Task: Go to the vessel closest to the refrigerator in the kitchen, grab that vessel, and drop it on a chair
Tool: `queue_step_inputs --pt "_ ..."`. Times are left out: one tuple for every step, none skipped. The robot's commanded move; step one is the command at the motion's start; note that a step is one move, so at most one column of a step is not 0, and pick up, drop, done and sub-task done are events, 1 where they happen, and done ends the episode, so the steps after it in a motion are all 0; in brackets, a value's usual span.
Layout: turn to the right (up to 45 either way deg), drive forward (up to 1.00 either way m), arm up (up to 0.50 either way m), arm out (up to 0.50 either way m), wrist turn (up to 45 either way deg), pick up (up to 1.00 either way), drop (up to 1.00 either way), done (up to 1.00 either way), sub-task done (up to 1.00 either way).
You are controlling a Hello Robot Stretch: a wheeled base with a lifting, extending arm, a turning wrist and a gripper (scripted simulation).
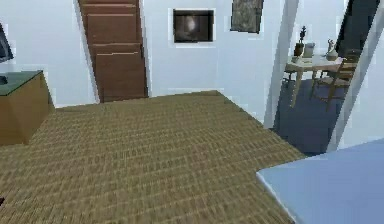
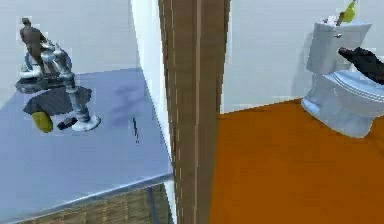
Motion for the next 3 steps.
queue_step_inputs --pt "0.0 0.95 0.0 0.0 0.0 0.0 0.0 0.0 0.0" --pt "39.0 0.0 0.0 0.0 0.0 0.0 0.0 0.0 0.0" --pt "0.0 1.0 0.0 0.0 0.0 0.0 0.0 0.0 0.0"
